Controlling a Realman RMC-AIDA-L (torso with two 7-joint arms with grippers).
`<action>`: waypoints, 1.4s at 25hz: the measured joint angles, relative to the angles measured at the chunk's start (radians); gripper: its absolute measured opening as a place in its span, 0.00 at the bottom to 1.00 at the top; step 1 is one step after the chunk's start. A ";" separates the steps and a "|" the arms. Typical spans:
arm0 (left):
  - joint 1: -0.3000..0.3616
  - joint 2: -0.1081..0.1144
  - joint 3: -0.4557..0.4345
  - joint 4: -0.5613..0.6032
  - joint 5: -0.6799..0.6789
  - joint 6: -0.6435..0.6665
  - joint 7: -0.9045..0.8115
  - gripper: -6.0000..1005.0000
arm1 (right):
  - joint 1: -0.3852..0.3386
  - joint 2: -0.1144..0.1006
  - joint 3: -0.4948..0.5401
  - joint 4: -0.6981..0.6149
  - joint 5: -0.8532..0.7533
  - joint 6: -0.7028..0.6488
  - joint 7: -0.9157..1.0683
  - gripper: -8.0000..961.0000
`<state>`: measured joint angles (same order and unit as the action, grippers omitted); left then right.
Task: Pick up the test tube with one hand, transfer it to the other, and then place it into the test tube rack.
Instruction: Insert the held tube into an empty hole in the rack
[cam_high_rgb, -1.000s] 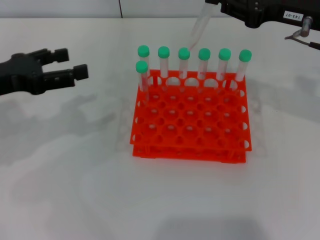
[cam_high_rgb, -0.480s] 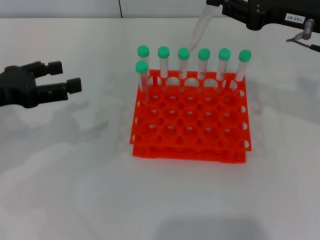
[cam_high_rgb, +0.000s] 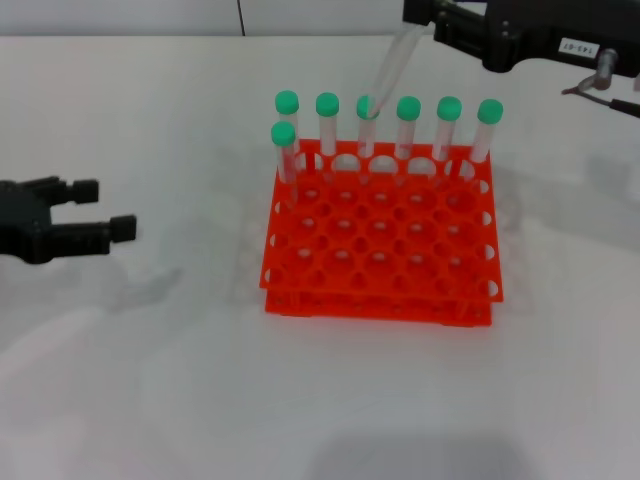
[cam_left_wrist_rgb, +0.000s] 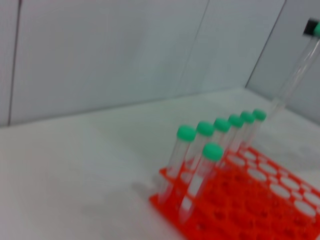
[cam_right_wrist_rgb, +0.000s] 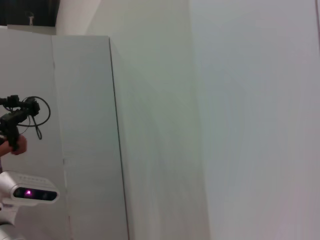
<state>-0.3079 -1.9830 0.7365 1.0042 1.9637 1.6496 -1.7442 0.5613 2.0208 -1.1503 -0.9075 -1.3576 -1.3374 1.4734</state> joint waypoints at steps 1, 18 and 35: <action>0.001 0.004 0.000 -0.001 0.012 0.000 0.000 0.89 | 0.000 0.000 -0.007 0.001 0.001 0.003 0.001 0.30; -0.069 0.009 0.004 -0.038 0.175 0.002 0.046 0.89 | 0.015 0.004 -0.164 0.030 0.079 0.129 -0.002 0.30; -0.083 0.003 0.012 -0.039 0.201 0.020 0.103 0.89 | 0.053 0.006 -0.291 0.030 0.107 0.280 0.013 0.31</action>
<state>-0.3907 -1.9798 0.7486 0.9648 2.1646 1.6693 -1.6414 0.6143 2.0266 -1.4410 -0.8773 -1.2505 -1.0570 1.4868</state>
